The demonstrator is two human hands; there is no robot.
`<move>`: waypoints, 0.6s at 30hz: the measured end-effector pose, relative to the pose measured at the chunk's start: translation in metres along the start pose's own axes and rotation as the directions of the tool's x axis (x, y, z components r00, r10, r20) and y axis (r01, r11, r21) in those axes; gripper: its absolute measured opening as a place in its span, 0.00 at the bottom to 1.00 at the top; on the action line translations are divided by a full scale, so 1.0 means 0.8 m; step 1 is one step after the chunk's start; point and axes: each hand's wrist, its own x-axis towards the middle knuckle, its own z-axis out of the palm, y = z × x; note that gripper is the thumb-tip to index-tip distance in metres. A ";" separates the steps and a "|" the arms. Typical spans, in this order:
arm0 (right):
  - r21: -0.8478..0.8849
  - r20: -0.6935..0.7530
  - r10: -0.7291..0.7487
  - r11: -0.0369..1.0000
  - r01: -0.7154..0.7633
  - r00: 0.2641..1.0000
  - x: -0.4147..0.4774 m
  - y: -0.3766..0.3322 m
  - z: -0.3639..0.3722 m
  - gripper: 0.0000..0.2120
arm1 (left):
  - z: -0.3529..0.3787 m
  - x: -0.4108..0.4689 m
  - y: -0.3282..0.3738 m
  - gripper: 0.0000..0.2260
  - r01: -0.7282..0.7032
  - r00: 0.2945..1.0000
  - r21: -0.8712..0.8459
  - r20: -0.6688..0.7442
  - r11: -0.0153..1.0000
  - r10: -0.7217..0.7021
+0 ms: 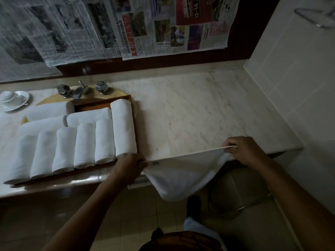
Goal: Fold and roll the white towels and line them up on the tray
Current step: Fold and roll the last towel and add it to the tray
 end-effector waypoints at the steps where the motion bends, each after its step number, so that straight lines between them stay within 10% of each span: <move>1: 0.008 -0.046 -0.008 1.000 0.008 0.999 0.016 0.001 -0.009 0.06 | -0.011 0.017 0.004 0.09 0.012 0.999 0.000 -0.038 1.000 -0.012; 18: 0.082 -0.285 -0.133 0.983 0.162 0.949 0.348 -0.017 -0.100 0.06 | -0.145 0.326 0.025 0.07 0.161 0.886 -0.030 -0.435 0.987 -0.158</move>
